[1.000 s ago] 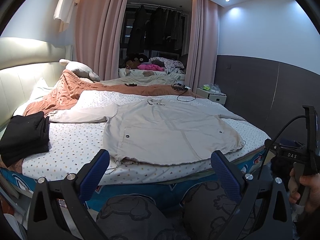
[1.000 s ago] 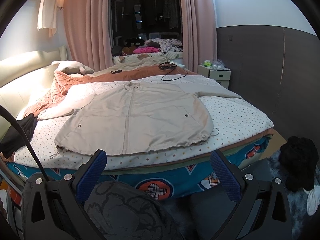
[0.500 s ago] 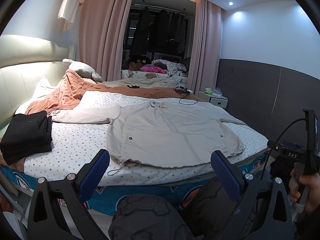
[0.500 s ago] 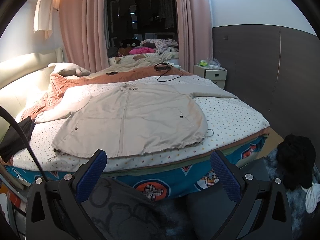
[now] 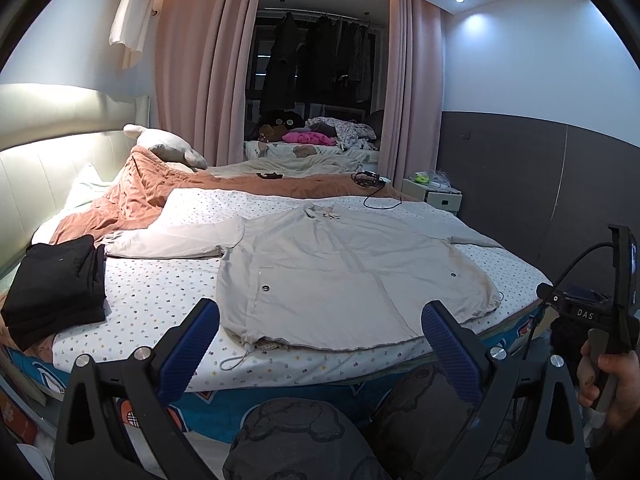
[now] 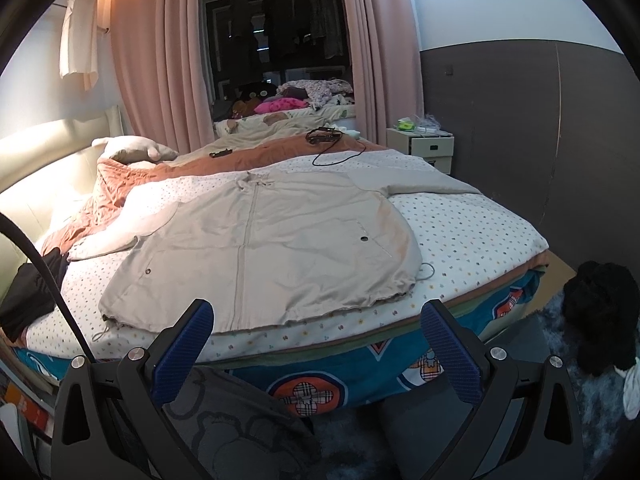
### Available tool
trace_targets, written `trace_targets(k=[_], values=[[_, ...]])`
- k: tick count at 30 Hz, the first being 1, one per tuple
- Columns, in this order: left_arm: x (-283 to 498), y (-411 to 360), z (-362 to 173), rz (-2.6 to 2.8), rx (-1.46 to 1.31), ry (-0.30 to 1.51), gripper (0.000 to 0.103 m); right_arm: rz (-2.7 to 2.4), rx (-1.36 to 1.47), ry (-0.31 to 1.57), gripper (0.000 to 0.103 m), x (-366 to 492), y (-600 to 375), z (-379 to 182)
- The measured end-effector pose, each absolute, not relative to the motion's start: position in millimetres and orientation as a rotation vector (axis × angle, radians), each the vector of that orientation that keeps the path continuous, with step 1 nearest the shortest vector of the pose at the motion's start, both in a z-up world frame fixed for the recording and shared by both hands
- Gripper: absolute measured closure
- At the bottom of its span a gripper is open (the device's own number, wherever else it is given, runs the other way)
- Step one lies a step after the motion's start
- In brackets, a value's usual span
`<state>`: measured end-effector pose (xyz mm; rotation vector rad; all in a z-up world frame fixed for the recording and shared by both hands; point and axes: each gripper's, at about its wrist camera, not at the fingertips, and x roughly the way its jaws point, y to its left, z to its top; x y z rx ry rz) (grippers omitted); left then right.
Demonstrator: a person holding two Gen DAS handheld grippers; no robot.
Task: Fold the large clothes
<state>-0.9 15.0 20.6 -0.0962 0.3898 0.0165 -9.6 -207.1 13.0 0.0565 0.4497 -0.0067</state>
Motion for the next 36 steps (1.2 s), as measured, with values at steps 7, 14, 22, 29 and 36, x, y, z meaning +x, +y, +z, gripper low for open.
trace_targets(k=[7,14,22,29,36], values=[[18.6,19.5,19.1,0.029,-0.09,0.398,0.0,-0.005,0.064,0.465,0.0,16.5,-206.6,11.5],[47.6,33.7,16.5,0.048,-0.098,0.422,0.0,-0.003,0.062,0.479,0.0,52.3,-199.5,13.7],[93.8,61.8,12.2,0.071,-0.116,0.453,0.0,0.0,0.058,0.5,0.0,102.2,-187.5,16.4],[140.0,91.5,3.9,0.092,-0.138,0.5,0.0,0.009,0.06,0.512,0.0,145.7,-173.4,16.9],[178.5,123.1,-6.2,0.119,-0.169,0.544,0.0,0.05,0.056,0.534,0.0,187.9,-157.5,16.0]])
